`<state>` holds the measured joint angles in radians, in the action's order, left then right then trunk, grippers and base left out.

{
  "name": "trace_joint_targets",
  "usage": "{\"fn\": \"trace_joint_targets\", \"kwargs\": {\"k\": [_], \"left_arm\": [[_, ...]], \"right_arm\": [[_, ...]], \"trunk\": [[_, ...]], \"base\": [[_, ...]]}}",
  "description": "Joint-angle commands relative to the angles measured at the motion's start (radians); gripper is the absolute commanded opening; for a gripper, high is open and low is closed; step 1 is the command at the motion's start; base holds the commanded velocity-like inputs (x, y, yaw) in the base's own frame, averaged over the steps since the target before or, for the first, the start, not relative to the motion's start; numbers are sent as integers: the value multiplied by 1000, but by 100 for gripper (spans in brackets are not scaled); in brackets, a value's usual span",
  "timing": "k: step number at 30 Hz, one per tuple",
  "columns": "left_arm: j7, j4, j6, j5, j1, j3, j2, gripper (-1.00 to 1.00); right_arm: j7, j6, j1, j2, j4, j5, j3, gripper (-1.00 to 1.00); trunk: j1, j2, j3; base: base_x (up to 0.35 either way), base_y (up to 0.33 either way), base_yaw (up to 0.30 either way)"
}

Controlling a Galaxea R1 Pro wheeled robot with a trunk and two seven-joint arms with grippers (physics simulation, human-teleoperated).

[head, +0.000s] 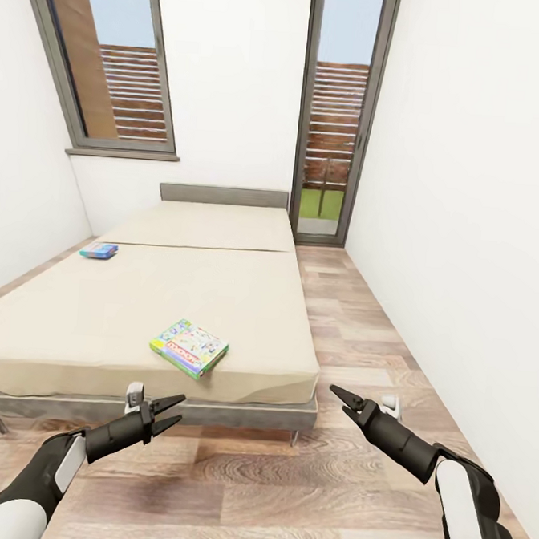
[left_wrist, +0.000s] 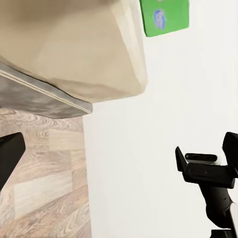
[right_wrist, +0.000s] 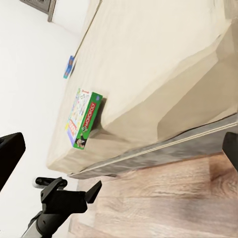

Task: Put all the toys in the child's room - the three board games (two on the bed and one on the table), the two jigsaw puzzles on the table, and the tennis ball on the table - inside the toy box on the table in the child's room.

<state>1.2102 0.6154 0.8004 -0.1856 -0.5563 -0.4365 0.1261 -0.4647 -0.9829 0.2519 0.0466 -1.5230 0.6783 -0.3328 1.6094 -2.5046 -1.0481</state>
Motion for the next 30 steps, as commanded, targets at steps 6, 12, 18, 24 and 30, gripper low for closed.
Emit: {"fn": "trace_joint_targets", "kwargs": {"k": [6,12,18,24,30], "left_arm": [[1,0,4,-2,-1,0,0,100],[-1,0,1,-2,-1,2,-3,100],[-1,0,-1,-2,-1,2,-3,100],[-1,0,-1,-2,-1,3,-5,100],[-2,0,-1,-2,-1,3,-9,100]], "right_arm": [[-35,-3,-1,3,0,-6,-3,100],[-40,-4,-1,1,0,-6,-4,100],[-41,-5,-1,1,0,-6,-6,100],[-42,-4,-1,1,0,-6,-5,100],[-42,-2,-1,2,2,-6,-5,100]], "trunk": [[0,0,-1],[0,0,-1],[0,0,-1],[0,0,-1],[0,0,-1]], "base": [[76,0,0],[131,0,0],[21,0,0],[9,-9,0],[7,-18,0]]}}
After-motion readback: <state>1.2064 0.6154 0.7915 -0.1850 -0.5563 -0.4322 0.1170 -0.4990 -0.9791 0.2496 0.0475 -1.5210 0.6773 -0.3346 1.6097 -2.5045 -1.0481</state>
